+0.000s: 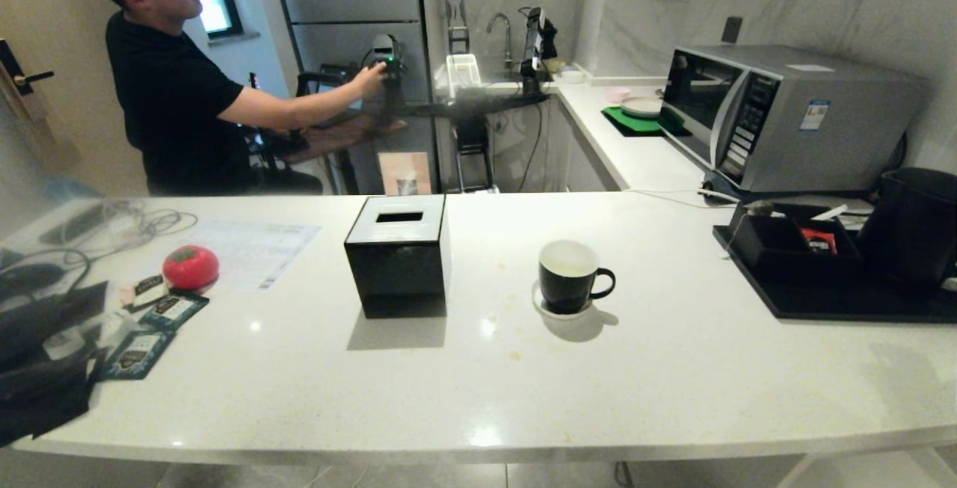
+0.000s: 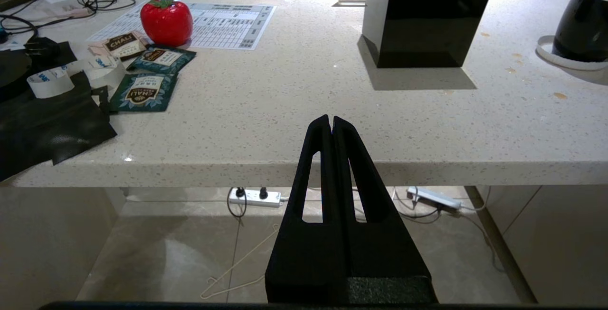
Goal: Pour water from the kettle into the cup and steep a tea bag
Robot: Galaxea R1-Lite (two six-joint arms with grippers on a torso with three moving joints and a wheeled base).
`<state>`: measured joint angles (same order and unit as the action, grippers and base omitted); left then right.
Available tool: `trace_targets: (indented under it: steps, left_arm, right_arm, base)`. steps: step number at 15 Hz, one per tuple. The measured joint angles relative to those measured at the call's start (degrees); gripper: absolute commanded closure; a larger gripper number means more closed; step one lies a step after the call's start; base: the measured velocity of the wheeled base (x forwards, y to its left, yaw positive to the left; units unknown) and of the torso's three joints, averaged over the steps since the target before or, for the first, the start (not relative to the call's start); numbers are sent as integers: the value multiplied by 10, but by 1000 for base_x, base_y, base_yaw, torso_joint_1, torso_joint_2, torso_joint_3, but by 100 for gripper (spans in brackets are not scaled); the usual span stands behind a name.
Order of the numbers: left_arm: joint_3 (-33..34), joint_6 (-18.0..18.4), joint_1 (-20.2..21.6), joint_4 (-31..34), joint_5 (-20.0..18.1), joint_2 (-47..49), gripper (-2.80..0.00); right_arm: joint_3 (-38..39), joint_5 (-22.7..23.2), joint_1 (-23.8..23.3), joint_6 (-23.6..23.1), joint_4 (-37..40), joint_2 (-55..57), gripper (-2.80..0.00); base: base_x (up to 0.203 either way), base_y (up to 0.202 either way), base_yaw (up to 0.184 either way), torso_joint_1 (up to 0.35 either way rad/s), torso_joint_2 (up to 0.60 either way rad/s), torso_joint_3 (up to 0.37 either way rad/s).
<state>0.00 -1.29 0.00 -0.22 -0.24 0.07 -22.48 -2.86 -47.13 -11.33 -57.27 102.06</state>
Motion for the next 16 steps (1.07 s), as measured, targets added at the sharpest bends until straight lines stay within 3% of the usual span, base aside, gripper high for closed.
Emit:
trace_targets:
  steps: [4, 8, 11, 16]
  left_arm:
    - [0, 0, 0, 0, 0, 0, 0]
    - [0, 0, 0, 0, 0, 0, 0]
    - [0, 0, 0, 0, 0, 0, 0]
    - [0, 0, 0, 0, 0, 0, 0]
  right_arm:
    - [74, 58, 0, -26, 34, -82, 0]
    - [118, 106, 10, -48, 118, -192, 0]
    - [166, 120, 66, -53, 184, -296, 0]
    - [218, 123, 203, -45, 294, -478, 0]
  base:
    - [0, 0, 0, 0, 0, 0]
    - [0, 0, 0, 0, 0, 0]
    - [0, 0, 0, 0, 0, 0]
    - [0, 0, 0, 0, 0, 0]
